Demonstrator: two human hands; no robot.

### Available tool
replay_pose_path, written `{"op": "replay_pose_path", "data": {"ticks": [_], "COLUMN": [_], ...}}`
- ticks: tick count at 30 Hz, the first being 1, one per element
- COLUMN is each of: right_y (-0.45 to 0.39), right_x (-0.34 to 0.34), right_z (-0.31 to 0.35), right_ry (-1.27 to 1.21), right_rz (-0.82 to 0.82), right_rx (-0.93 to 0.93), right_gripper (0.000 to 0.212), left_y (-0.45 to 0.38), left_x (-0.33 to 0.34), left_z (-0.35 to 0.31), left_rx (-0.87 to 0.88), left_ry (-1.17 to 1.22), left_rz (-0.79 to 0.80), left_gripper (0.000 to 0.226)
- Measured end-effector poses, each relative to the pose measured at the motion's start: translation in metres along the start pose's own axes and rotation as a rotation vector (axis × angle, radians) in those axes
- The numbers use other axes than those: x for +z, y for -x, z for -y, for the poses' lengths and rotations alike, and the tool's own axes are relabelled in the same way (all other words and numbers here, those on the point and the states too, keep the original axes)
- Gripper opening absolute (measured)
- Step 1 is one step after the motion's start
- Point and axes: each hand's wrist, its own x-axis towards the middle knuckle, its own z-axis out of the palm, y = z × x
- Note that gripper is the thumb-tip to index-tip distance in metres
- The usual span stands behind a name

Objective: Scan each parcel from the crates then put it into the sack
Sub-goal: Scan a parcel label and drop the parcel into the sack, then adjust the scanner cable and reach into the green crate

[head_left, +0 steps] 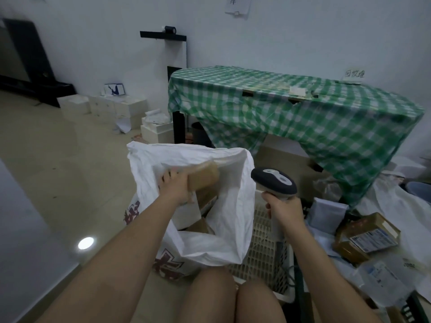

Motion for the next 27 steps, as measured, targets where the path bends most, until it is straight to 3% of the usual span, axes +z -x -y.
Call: {"op": "replay_pose_path", "data": {"ticks": [2,6,8,10,12,16,20,22,27], "right_y": [-0.007,-0.010,-0.006,0.001,0.003,0.010,0.012,0.009,-0.014], "right_x": [-0.007,-0.032,-0.046,-0.062,-0.075,-0.102,-0.129,-0.139,-0.157], "right_z": [-0.005,-0.014,-0.018,-0.023,-0.037,-0.065,-0.098,-0.113,-0.147], "right_ry": [0.002,0.026,0.034,0.018,0.006,-0.121,-0.285,-0.421,-0.538], "right_rz": [-0.010,-0.046,-0.076,-0.123,-0.161,-0.110,-0.010,0.008,0.019], "right_rx": [0.019,0.038,0.041,0.075,0.095,0.215,0.303,0.341,0.374], "right_gripper": [0.017,0.019,0.011,0.030,0.031,0.028,0.023,0.032,0.062], "left_y": [-0.005,0.006,0.020,0.038,0.059,0.095,0.116,0.124,0.117], "left_x": [0.007,0.006,0.006,0.008,0.015,0.053,0.108,0.131,0.179], "left_z": [-0.007,-0.045,-0.069,-0.095,-0.119,-0.169,-0.215,-0.230,-0.254], "left_rx": [0.014,0.171,0.198,0.212,0.250,0.331,0.389,0.422,0.393], "left_ry": [0.069,0.587,0.770,0.890,0.985,0.971,0.805,0.778,0.725], "left_rz": [0.111,0.036,0.052,0.045,0.052,0.317,0.654,0.792,0.759], "left_gripper": [0.087,0.064,0.053,0.045,0.032,0.019,0.032,0.031,0.037]}}
